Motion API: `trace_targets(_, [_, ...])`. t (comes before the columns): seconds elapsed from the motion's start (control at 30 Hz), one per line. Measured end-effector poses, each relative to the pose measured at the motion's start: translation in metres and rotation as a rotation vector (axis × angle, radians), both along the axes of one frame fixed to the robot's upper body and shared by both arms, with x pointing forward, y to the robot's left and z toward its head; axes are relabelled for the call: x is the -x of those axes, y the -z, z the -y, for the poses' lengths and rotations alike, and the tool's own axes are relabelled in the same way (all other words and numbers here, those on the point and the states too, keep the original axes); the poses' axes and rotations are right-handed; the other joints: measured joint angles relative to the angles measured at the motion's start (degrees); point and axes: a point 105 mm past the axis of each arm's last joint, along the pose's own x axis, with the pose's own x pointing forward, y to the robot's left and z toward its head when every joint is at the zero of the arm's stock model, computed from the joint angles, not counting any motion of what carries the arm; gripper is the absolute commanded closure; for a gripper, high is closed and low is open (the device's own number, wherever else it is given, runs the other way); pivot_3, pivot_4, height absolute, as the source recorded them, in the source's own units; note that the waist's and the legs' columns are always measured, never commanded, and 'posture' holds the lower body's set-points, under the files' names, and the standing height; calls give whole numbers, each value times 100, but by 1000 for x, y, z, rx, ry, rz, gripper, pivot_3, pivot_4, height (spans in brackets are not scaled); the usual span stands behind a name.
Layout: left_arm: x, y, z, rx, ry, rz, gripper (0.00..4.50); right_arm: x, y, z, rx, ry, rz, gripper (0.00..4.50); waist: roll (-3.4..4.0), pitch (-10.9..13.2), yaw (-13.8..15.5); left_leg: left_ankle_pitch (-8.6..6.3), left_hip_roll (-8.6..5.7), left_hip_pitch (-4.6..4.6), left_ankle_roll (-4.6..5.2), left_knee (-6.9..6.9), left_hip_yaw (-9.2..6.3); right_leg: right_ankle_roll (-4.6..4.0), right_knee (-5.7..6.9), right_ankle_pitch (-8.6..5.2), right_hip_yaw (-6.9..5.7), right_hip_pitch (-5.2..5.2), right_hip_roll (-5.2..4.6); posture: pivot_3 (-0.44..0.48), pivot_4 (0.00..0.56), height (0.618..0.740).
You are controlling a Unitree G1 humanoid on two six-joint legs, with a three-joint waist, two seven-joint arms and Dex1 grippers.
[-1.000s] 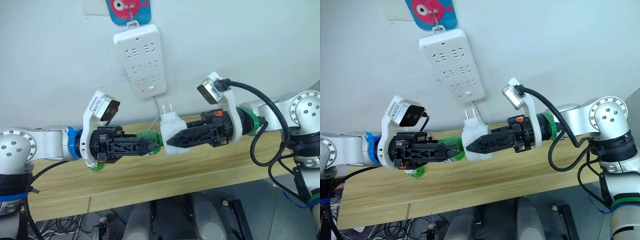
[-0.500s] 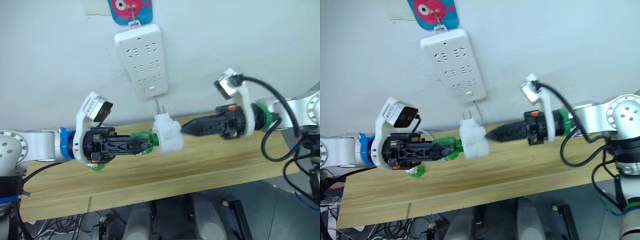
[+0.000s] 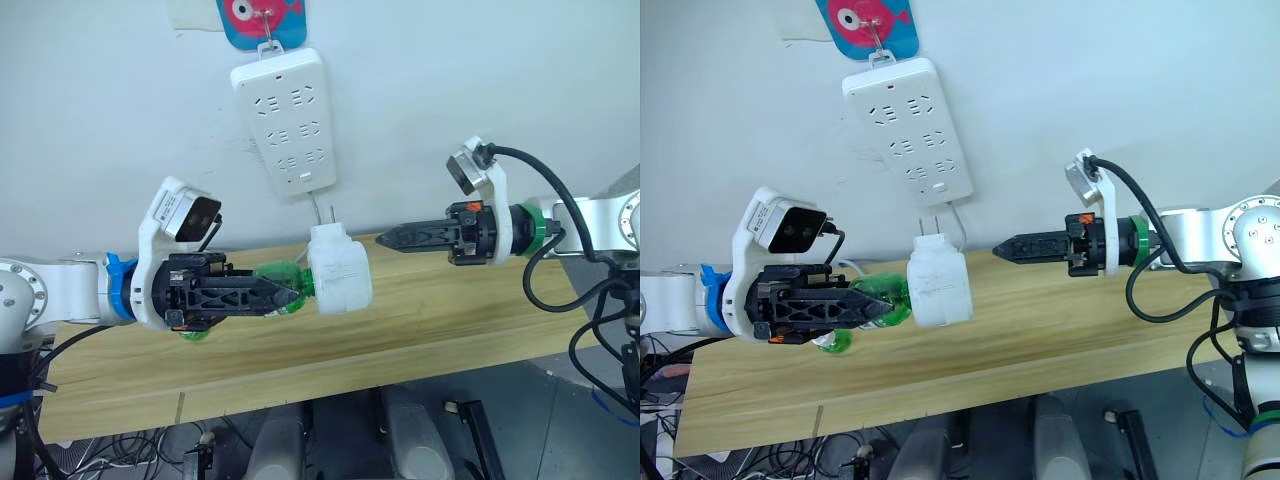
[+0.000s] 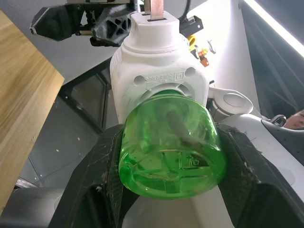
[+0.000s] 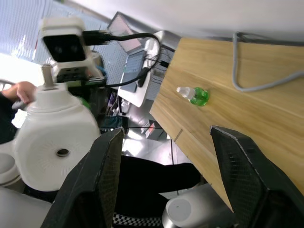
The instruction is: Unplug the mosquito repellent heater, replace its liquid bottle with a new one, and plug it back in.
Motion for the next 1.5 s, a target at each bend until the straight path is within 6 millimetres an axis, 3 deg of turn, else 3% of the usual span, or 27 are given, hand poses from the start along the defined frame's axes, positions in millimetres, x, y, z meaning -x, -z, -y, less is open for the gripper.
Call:
trace_targets(0.17, [-2,-2,-2,-1,-19,21,2223,5,-3,4,-35,-40,-19,26,0,0,-9,0,1,0,0,1,1,0,1,0,1,0,2,-126,338,734])
trace_targets(0.73, [-15,-4,3,16,-56,102,2223,17,-22,-4,-151,-214,-51,26,-1,0,-7,0,0,0,0,4,2,0,2,0,0,2,2,-135,341,734])
trace_targets(1.1, [-20,-11,9,68,-36,121,2223,27,-22,-25,-187,-298,-19,26,-2,1,-13,0,1,0,0,6,0,0,3,0,-1,1,0,-145,349,734])
trace_targets(1.5, [-24,-10,17,85,-19,119,2223,25,-29,-52,-245,-317,10,26,-2,1,-26,1,1,0,-1,7,-1,0,5,0,-1,0,0,-149,353,734])
